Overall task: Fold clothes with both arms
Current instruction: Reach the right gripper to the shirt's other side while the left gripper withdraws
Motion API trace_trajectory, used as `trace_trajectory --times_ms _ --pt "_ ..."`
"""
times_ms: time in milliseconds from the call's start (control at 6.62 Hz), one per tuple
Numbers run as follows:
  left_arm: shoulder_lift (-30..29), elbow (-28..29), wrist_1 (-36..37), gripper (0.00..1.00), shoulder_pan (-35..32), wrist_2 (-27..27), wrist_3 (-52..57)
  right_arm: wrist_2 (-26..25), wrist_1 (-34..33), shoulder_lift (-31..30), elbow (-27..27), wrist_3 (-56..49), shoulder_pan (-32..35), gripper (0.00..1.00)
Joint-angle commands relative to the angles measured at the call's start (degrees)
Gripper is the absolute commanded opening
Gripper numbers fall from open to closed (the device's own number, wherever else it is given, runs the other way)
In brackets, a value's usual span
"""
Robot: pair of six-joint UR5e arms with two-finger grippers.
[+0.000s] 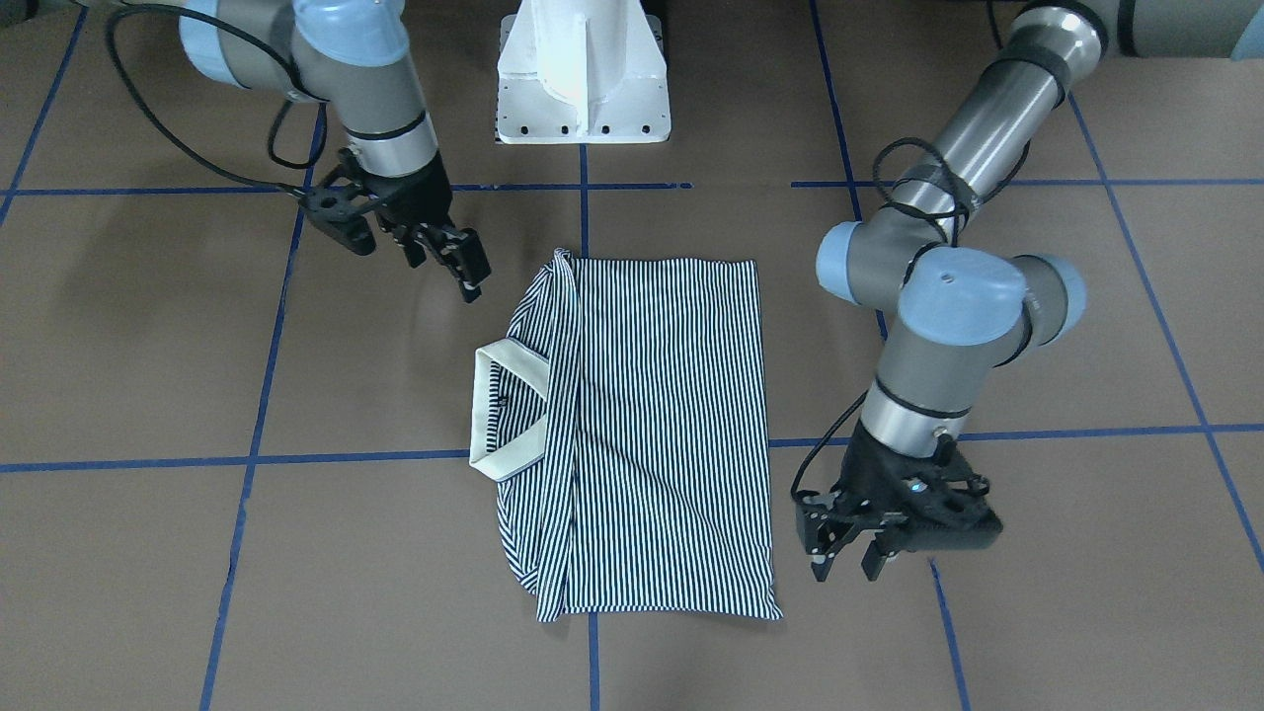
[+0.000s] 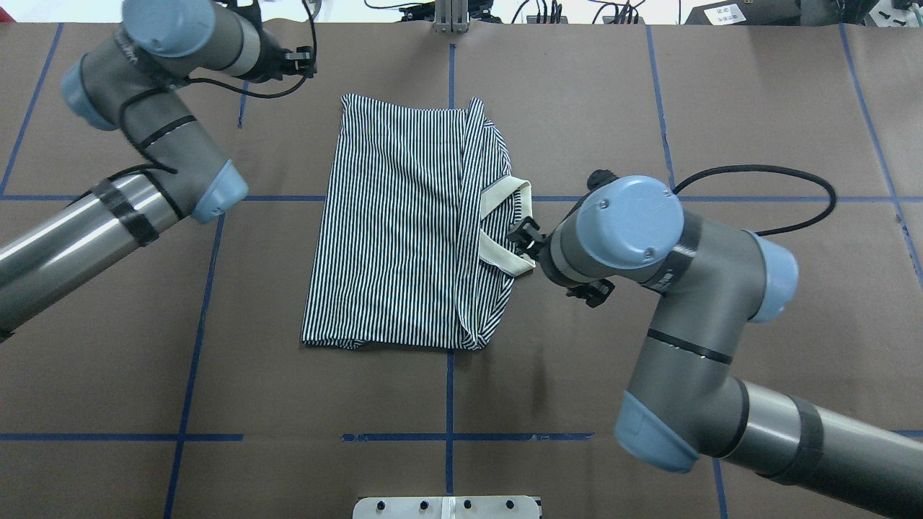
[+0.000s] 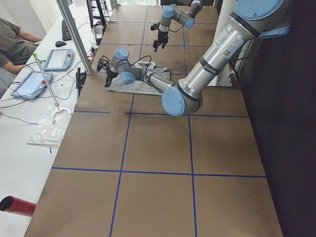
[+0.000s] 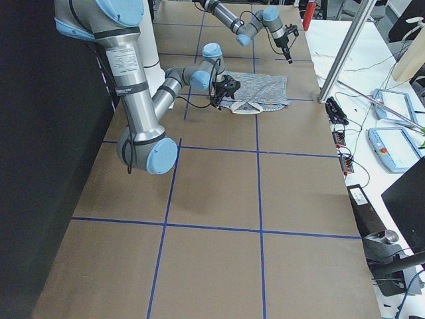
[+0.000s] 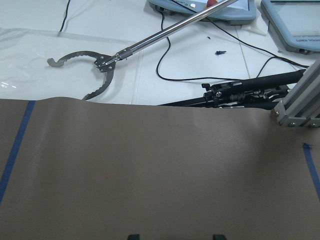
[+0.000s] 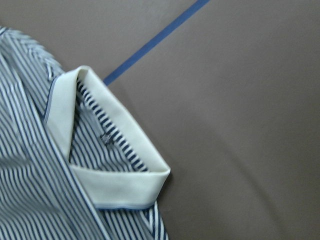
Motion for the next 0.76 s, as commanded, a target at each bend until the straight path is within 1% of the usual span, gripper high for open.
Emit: trace_trajectory --times_ms 0,151,302,453,605 --pt "7.4 -7.6 -0.5 0.6 -0.6 -3.1 -1.6 -0.5 0.2 6.3 -4.9 -2.8 -4.2 1.0" --pt "7.4 -7.5 -0.7 0.61 -0.4 -3.2 -2.9 -0.1 0.2 10.7 -12.1 -4.5 -5.3 1.0" --pt "7.4 -7.7 -0.8 0.61 -0.5 -3.2 -3.7 -0.2 0.0 11.6 -13.0 -7.7 -7.4 0.99" --pt "7.4 -7.7 -0.8 0.62 -0.4 -3.2 -4.1 -0.5 0.3 11.6 -14.5 -6.5 -8.0 0.92" --pt "7.3 -7.6 -0.8 0.62 0.0 -3.2 -5.8 -0.7 0.4 11.3 -14.8 -1.2 -8.0 0.81"
